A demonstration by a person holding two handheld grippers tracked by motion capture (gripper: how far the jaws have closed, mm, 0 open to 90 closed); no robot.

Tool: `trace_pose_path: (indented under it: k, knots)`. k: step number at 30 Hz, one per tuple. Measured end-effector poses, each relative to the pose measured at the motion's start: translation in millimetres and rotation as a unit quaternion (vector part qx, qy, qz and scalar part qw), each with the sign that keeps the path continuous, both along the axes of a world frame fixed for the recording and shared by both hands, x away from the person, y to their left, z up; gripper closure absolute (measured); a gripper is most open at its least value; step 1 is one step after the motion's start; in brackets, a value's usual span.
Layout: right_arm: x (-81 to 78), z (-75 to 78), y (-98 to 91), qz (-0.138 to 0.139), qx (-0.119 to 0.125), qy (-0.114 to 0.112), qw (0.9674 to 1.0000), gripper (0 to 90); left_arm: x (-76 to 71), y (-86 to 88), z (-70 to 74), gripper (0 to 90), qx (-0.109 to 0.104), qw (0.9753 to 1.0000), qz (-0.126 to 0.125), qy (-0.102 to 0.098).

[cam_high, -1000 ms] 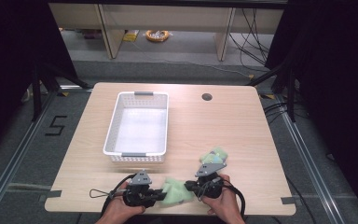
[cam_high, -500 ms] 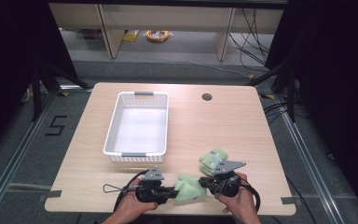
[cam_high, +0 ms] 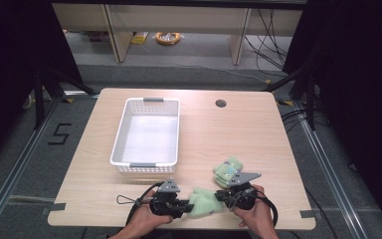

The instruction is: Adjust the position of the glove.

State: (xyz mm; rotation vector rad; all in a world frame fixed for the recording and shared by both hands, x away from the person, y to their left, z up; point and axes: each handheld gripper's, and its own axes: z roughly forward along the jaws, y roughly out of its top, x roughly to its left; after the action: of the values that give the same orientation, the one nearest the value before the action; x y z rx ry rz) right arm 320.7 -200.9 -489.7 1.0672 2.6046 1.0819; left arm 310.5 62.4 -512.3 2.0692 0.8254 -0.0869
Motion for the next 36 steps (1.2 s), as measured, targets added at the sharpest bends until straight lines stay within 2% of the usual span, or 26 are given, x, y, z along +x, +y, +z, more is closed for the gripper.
trace_pose_path:
  k: [1, 2, 3, 5, 6, 8, 9, 10, 11, 13, 16, 17, 18, 20, 21, 22, 23, 26, 27, 28, 30, 35, 36]
  knots:
    - [0.5, -0.2, -1.0, 0.004, -0.012, 0.001, 0.9999, 81.5, -0.1, 0.1, 0.4, 74.4, 0.004, 1.0, 0.0, -0.002]
    - [0.2, -3.4, 0.4, 0.0, -0.006, 0.002, 1.0, 81.0, -0.1, 0.1, 0.2, 72.7, 0.006, 1.0, -0.001, -0.004]
    - [0.5, -3.3, -0.5, 0.004, -0.02, 0.006, 0.9998, 80.3, -0.4, -0.4, -0.3, 71.1, 0.005, 1.0, 0.002, -0.005]
    - [2.1, -7.2, 0.3, 0.002, -0.02, -0.008, 0.9998, 76.7, -0.3, -0.4, -0.3, 65.4, 0.008, 1.0, 0.003, -0.005]
    - [2.1, -7.2, 0.3, 0.002, -0.02, -0.008, 0.9998, 76.7, -0.4, -0.2, 0.5, 65.4, 0.01, 0.9999, 0.003, -0.005]
    - [2.4, -6.1, -0.5, 0.006, -0.023, -0.005, 0.9997, 73.1, -0.7, 0.7, 2.6, 57.2, 0.022, 0.9997, 0.003, -0.006]
    - [2.2, -4.0, -1.2, 0.0, -0.023, 0.005, 0.9997, 70.4, -1.5, 1.2, 3.5, 51.1, 0.024, 0.9997, 0.011, -0.002]
    - [3.5, -5.1, -2.3, -0.001, -0.019, -0.005, 0.9998, 68.2, -2.2, 2.4, 3.9, 47.4, 0.022, 0.9996, 0.014, 0.004]
    - [3.1, -3.5, -3.0, -0.01, -0.014, -0.002, 0.9999, 67.1, -2.6, 4.8, 5.4, 46.6, 0.027, 0.9996, 0.008, -0.002]
    - [3.9, 1.2, -6.3, -0.012, -0.007, -0.008, 0.9999, 63.5, -5.6, 7.7, 8.6, 44.1, 0.026, 0.9995, 0.013, -0.01]
    - [5.9, 9.9, -13.2, -0.017, 0.004, -0.034, 0.9993, 60.6, -6.8, 11.6, 13.8, 39.7, 0.023, 0.9995, 0.017, -0.016]
    - [7.2, 13.2, -16.3, -0.017, 0.005, -0.04, 0.999, 60.3, -7.3, 12.2, 15.1, 39.3, 0.02, 0.9995, 0.021, -0.011]
    - [7.0, 16.3, -19.1, -0.026, 0.003, -0.045, 0.9987, 60.1, -7.2, 13.1, 16.4, 39.3, 0.02, 0.9995, 0.016, -0.019]
    - [9.8, 19.8, -23.9, -0.035, 0.002, -0.054, 0.9979, 59.7, -8.2, 13.1, 18.0, 38.6, 0.014, 0.9995, 0.022, -0.017]
    - [10.0, 22.3, -25.4, -0.048, -0.002, -0.049, 0.9976, 59.7, -8.1, 13.1, 18.4, 38.0, 0.012, 0.9995, 0.021, -0.019]
    - [13.7, 22.4, -28.3, -0.043, -0.011, -0.065, 0.9969, 59.7, -8.8, 13.4, 19.4, 37.3, 0.014, 0.9995, 0.023, -0.017]
    - [16.5, 22.3, -29.7, -0.049, -0.011, -0.07, 0.9963, 59.8, -8.8, 13.7, 19.9, 36.7, 0.014, 0.9995, 0.023, -0.019]
    - [30.4, 22.6, -33.7, -0.064, -0.018, -0.071, 0.9953, 60.4, -9.7, 15.0, 21.4, 35.4, 0.01, 0.9993, 0.03, -0.018]
    - [30.4, 22.6, -33.7, -0.064, -0.018, -0.071, 0.9953, 60.4, -10.1, 15.4, 21.4, 35.4, 0.005, 0.9992, 0.033, -0.021]
    - [37.5, 22.1, -35.0, -0.069, -0.02, -0.069, 0.9951, 60.6, -10.2, 17.0, 22.3, 35.0, 0.008, 0.9993, 0.028, -0.023]
    - [41.4, 21.7, -35.6, -0.071, -0.02, -0.071, 0.9948, 60.9, -10.7, 19.0, 22.7, 34.5, 0.006, 0.9993, 0.03, -0.021]
    - [61.0, 14.2, -32.7, -0.07, -0.039, -0.052, 0.9954, 61.8, -11.4, 25.5, 23.3, 34.0, 0.006, 0.9992, 0.035, -0.021]
    - [61.0, 14.2, -32.7, -0.07, -0.039, -0.052, 0.9954, 61.8, -11.4, 25.5, 23.3, 34.0, 0.006, 0.9992, 0.035, -0.021]
